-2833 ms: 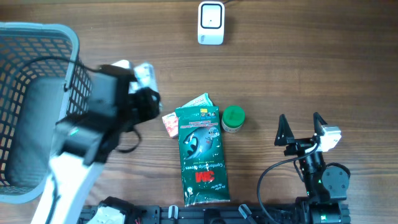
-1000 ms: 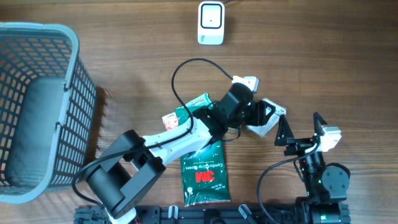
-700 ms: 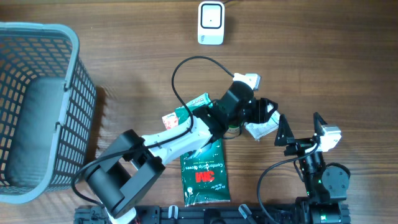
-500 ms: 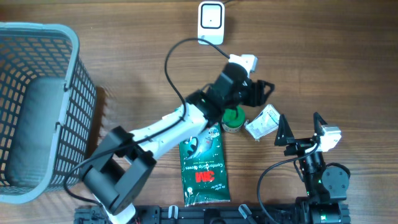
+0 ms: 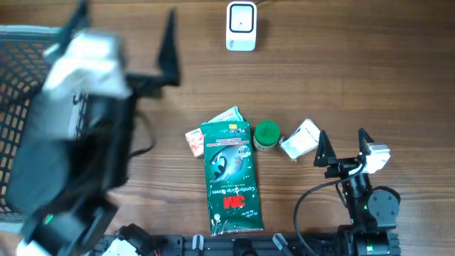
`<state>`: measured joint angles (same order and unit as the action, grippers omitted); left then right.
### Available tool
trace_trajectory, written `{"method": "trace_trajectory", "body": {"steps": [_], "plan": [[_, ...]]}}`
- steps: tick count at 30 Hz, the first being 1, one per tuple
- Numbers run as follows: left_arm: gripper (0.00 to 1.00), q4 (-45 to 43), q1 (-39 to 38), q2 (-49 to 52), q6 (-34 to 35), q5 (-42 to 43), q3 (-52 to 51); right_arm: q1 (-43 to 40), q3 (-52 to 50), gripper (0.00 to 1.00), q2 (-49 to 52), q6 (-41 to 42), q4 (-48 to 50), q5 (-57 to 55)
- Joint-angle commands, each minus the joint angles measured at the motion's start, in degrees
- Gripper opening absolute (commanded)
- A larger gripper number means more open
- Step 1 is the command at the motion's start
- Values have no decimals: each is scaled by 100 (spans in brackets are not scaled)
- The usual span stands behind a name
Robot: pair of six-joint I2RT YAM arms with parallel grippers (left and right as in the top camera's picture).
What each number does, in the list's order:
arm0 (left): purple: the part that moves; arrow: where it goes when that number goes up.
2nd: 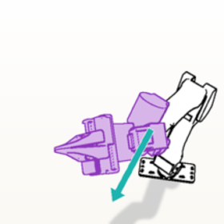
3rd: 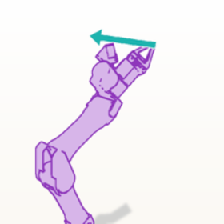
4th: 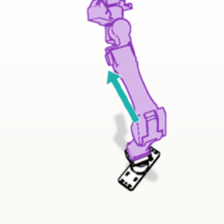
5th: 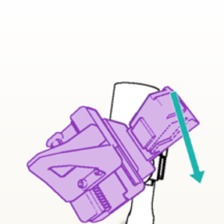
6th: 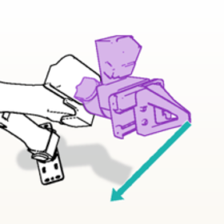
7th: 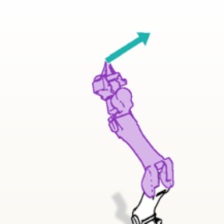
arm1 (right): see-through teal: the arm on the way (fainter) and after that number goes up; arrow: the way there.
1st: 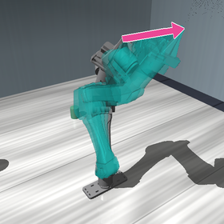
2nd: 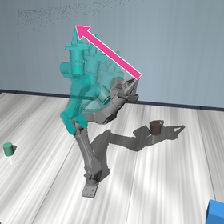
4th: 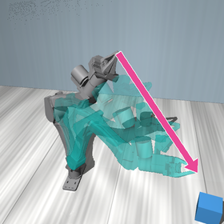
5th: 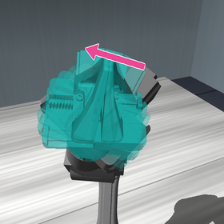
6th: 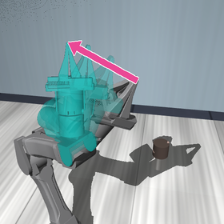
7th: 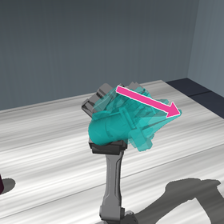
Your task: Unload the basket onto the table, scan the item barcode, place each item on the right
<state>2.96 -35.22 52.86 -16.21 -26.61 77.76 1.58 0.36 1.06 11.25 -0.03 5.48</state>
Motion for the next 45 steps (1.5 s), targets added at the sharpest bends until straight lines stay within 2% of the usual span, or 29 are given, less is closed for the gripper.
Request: {"method": "trace_trajectory", "body": {"steps": [1,4,12,15,16,20,23,32,37,42,45], "plan": [[100,225,13,-490,-789,-1067,7,7,-7,100,-24,-59,20,-39],[100,682,26,-741,-1176,-1419,7,7,-7,100,-24,-61,20,-39],[100,717,66,-1169,-1167,-1419,11,7,-7,100,-24,-61,20,-39],[100,719,308,-1532,-1145,-1419,11,7,-7,100,-24,-61,20,-39],[100,721,461,-1705,-942,-1368,11,7,-7,100,-24,-61,20,-39],[100,1384,1139,-2656,-361,-166,11,7,-7,100,-24,-61,20,-39],[100,1604,1545,-3499,-236,520,11,7,-7,100,-24,-61,20,-39],[100,1705,1714,-5200,-101,844,9,7,-7,100,-24,-61,20,-39],[100,1659,1735,-5254,-109,841,-66,7,-7,100,-24,-61,20,-39],[100,1659,2402,-5254,-105,839,-66,7,-7,100,-24,-61,20,-39],[100,1661,2881,-5250,354,837,-66,7,-7,100,-24,-61,20,-39]]}}
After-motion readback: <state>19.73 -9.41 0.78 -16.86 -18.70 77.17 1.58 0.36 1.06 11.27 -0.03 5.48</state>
